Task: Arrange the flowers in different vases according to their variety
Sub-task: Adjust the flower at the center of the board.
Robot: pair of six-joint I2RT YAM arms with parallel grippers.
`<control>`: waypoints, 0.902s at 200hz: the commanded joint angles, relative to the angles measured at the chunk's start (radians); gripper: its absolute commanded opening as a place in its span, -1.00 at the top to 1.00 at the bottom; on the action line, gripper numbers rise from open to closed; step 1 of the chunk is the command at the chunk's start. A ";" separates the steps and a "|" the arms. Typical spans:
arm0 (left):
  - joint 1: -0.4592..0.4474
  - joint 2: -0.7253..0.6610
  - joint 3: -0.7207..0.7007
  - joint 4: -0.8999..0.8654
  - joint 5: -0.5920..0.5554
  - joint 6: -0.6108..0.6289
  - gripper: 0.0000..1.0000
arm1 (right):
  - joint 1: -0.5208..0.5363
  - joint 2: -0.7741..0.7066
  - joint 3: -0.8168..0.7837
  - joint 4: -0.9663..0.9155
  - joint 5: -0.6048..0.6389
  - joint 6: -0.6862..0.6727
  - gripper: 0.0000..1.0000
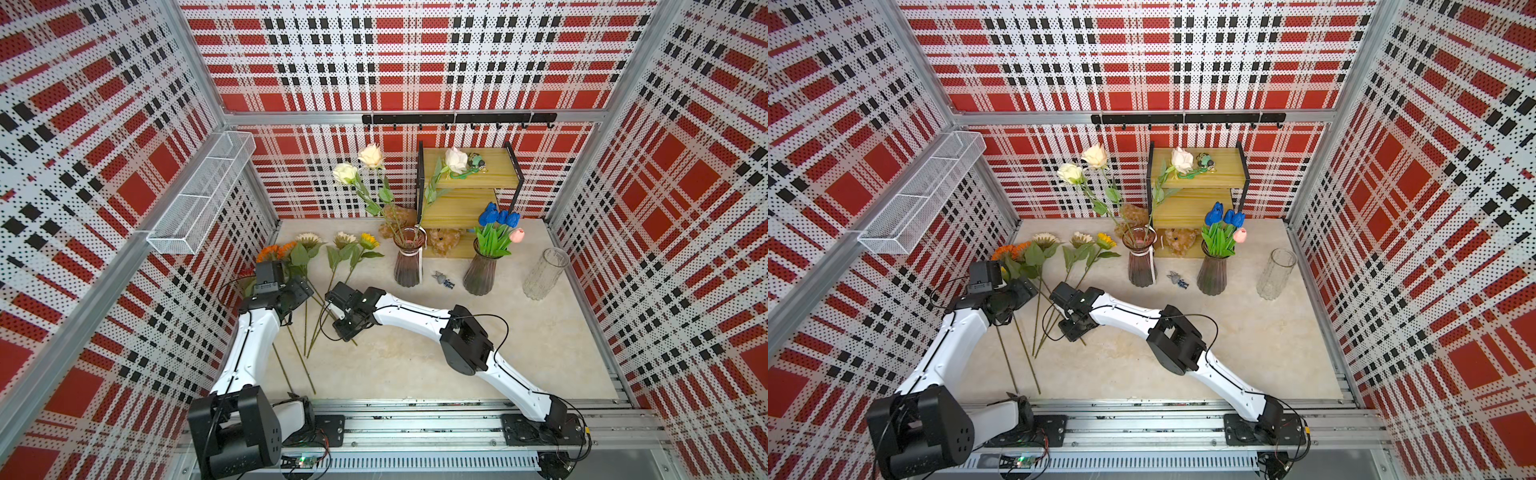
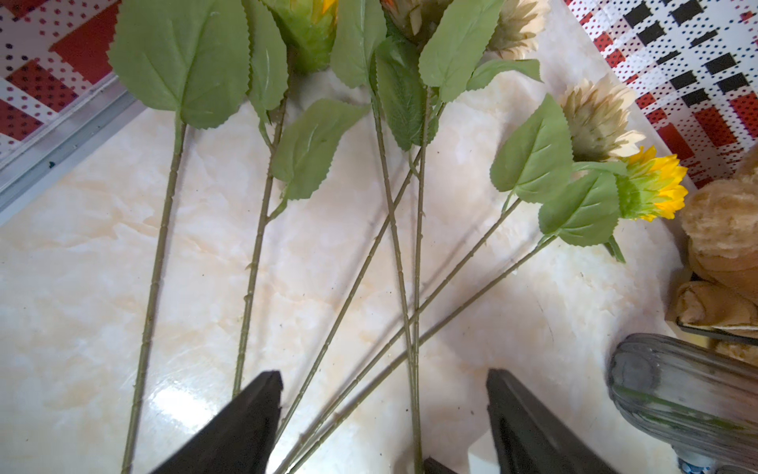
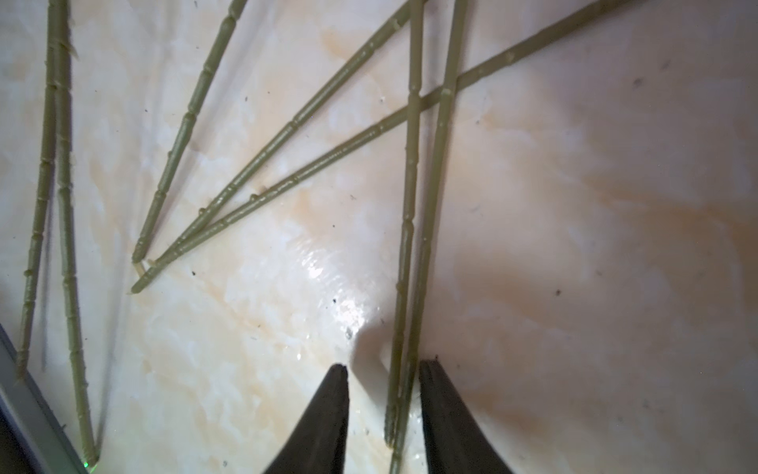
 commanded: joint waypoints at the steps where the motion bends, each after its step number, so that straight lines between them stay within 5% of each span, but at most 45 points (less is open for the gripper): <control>1: 0.010 -0.023 -0.013 0.024 0.019 0.022 -0.68 | 0.007 0.047 0.031 -0.078 0.051 0.002 0.46; 45: 0.020 -0.025 -0.018 0.024 0.028 0.036 -0.67 | 0.005 -0.047 -0.085 -0.035 0.140 0.020 0.92; 127: 0.022 -0.013 -0.028 0.038 0.059 0.043 -0.63 | -0.048 -0.344 -0.455 -0.017 0.228 0.036 0.96; 141: 0.022 -0.013 -0.026 0.038 0.062 0.045 -0.62 | -0.050 -0.387 -0.500 -0.026 0.251 0.038 0.76; 149: 0.022 -0.014 -0.025 0.038 0.062 0.045 -0.62 | -0.050 -0.407 -0.516 -0.025 0.263 0.033 0.39; 159: 0.022 -0.016 -0.023 0.037 0.061 0.043 -0.62 | -0.050 -0.429 -0.524 -0.015 0.268 0.028 0.18; 180: 0.021 -0.016 -0.025 0.038 0.061 0.043 -0.62 | -0.050 -0.446 -0.503 0.027 0.274 0.009 0.08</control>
